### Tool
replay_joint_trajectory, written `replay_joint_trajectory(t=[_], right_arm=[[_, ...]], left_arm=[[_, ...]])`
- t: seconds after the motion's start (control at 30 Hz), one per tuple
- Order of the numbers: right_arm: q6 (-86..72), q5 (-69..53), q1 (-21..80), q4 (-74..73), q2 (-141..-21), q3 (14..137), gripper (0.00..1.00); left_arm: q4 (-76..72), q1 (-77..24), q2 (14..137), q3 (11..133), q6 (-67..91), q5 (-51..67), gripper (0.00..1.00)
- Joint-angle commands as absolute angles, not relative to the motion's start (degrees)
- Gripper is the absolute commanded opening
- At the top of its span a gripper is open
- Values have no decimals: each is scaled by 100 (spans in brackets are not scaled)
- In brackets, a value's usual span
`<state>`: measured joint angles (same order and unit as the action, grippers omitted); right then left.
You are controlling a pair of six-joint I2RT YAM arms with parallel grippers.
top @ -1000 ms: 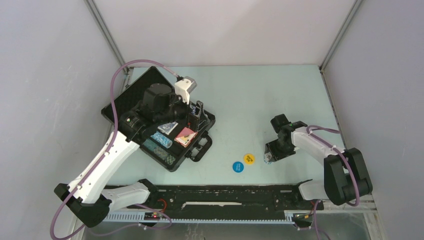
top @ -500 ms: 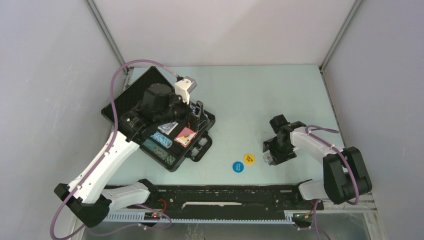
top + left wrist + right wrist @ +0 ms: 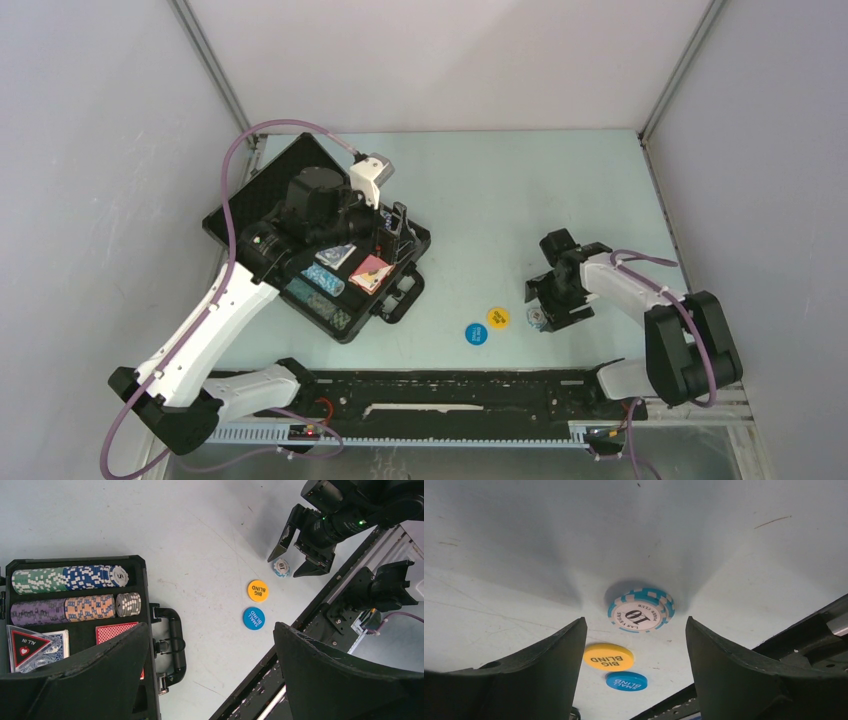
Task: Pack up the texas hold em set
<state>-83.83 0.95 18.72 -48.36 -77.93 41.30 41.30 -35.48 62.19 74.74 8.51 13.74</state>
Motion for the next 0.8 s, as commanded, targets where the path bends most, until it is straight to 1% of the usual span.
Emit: replay_joint_trajectory(t=[0.0, 0.13, 0.2, 0.5, 0.77], right_arm=[[-8382, 127, 1807, -4743, -8044, 4105, 81], [-8349, 185, 1767, -4674, -8215, 4081, 81], [-8348, 149, 1732, -4550, -8247, 3984, 79], [-8351, 62, 1723, -4282, -8482, 3858, 62], [-8377, 62, 1763, -4232, -8743, 3857, 61]], left_arm=[[4016, -3559, 6160, 7330, 809, 1440, 100], [4016, -3559, 6174, 7330, 809, 1424, 100], [4017, -3560, 6179, 7330, 801, 1424, 100], [4017, -3560, 6205, 7330, 800, 1417, 100], [4017, -3560, 6205, 7330, 792, 1422, 100]])
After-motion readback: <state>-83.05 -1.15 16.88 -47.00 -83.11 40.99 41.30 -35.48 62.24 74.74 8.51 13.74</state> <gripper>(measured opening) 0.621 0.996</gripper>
